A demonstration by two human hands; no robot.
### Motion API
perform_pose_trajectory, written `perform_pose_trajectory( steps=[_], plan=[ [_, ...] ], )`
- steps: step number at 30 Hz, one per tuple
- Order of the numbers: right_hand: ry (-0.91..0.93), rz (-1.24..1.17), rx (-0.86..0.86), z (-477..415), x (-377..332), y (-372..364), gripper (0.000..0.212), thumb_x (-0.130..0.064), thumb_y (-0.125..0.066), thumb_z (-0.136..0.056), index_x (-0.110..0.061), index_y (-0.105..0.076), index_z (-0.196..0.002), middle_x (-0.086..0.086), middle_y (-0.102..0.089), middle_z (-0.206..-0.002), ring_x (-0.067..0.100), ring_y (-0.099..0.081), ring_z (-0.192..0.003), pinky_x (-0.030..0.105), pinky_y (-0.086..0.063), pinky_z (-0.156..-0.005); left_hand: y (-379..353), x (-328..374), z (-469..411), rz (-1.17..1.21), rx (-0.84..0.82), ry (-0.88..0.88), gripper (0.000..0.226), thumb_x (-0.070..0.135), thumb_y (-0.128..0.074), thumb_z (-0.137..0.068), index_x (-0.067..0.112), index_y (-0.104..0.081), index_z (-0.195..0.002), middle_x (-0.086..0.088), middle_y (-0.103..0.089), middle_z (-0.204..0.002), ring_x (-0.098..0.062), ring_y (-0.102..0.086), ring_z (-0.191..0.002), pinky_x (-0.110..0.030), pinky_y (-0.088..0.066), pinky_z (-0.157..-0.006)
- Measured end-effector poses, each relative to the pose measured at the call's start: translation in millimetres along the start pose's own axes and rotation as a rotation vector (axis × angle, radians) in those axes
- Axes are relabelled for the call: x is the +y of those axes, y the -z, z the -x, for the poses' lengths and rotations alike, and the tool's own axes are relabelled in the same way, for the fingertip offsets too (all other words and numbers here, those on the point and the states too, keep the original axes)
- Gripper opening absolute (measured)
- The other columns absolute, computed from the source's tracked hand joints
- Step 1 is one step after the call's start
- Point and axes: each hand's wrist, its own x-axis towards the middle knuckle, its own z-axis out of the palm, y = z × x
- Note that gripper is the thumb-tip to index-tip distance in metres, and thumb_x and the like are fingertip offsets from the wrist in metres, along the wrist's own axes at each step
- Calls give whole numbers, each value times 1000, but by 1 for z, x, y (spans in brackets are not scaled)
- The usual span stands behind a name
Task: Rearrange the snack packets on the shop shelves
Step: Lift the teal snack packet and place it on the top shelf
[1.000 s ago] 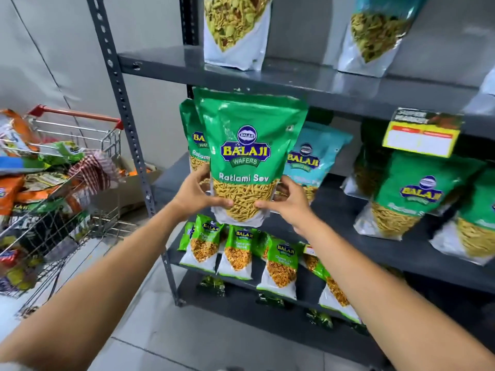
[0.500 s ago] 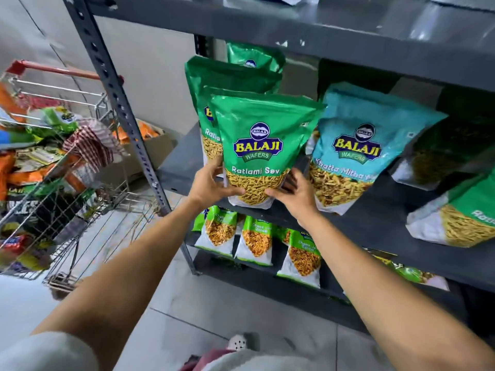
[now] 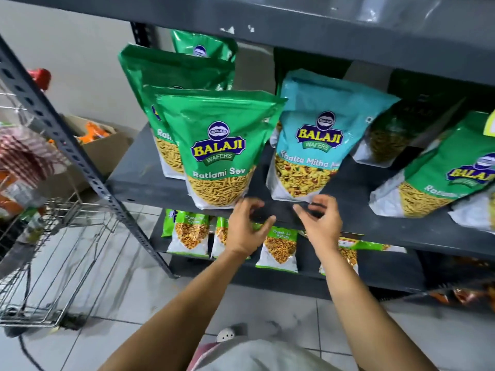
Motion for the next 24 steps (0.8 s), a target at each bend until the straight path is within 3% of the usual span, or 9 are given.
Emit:
perform_pose_trajectory(
  steps=[3, 5, 7, 10, 12, 17, 19, 21, 24],
  plan=[
    [-90, -53, 23, -38, 1, 18, 70, -13, -87, -64, -18, -44, -120, 4, -50, -117, 14, -55, -97, 30, -50, -85, -21, 24, -31, -42, -93, 32, 77, 32, -79, -76, 4, -42, -137, -16, -49, -136, -30, -44, -128, -34, -35, -108],
    [-148, -36, -101, -65, 1, 26, 89, -12, -87, -63, -15, -33, -134, 2, -48, -127, 15, -51, -112, 31, -45, -97, -28, 33, -48, -20, -110, 102, 98, 33, -79, -77, 3, -21, -149, -15, -32, -154, -27, -27, -144, -24, -19, -113],
    [-155, 9, -233, -81, -1, 30, 92, -8, -87, -62, -12, -31, -135, -1, -56, -125, 11, -55, -114, 32, -45, -101, -35, 38, -65, 22, -143, 172, 113, 35, -81, -74, 8, -6, -154, -10, -22, -161, -25, -20, -148, -24, -16, -116],
    [-153, 45, -340, -90, -4, 26, 84, -1, -86, -61, -14, -39, -129, -5, -61, -113, 1, -57, -101, 21, -47, -89, -39, 38, -89, 104, -235, 291, 117, 30, -82, -75, 12, 1, -155, -7, -35, -156, -25, -35, -142, -22, -27, -107],
    [-155, 49, -371, -91, -2, 21, 75, 1, -86, -59, -16, -46, -121, -2, -62, -110, 3, -58, -97, 17, -48, -84, -39, 36, -95, 171, -292, 354, 112, 23, -82, -76, 12, -3, -155, -7, -44, -150, -24, -41, -138, -17, -27, -98],
    [-162, -21, -364, -79, 4, 31, 73, 0, -90, -52, -13, -53, -115, 7, -67, -111, 12, -64, -96, 14, -53, -72, -33, 39, -86, 203, -220, 318, 108, 22, -92, -60, 13, -28, -147, -9, -55, -139, -23, -48, -131, -20, -33, -105],
    [-143, -4, -343, -66, 2, 45, 74, -8, -93, -48, -20, -55, -110, 3, -69, -108, 12, -66, -94, 20, -54, -75, -32, 42, -72, 235, -206, 274, 107, 30, -96, -47, 16, -40, -137, -5, -62, -130, -22, -55, -125, -33, -40, -110],
    [-112, -4, -314, -49, -2, 64, 75, -16, -95, -44, -27, -55, -107, 1, -69, -107, 13, -66, -93, 26, -55, -79, -29, 49, -53, 278, -224, 264, 100, 28, -97, -46, 16, -45, -130, -3, -66, -120, -20, -62, -114, -39, -50, -102],
    [-51, -13, -299, -18, -14, 90, 68, -21, -95, -45, -35, -56, -98, -4, -67, -101, 15, -64, -94, 27, -54, -81, -19, 65, -21, 366, -252, 274, 82, 3, -90, -59, 7, -45, -127, 2, -66, -102, -11, -66, -89, -22, -58, -79]
  ],
)
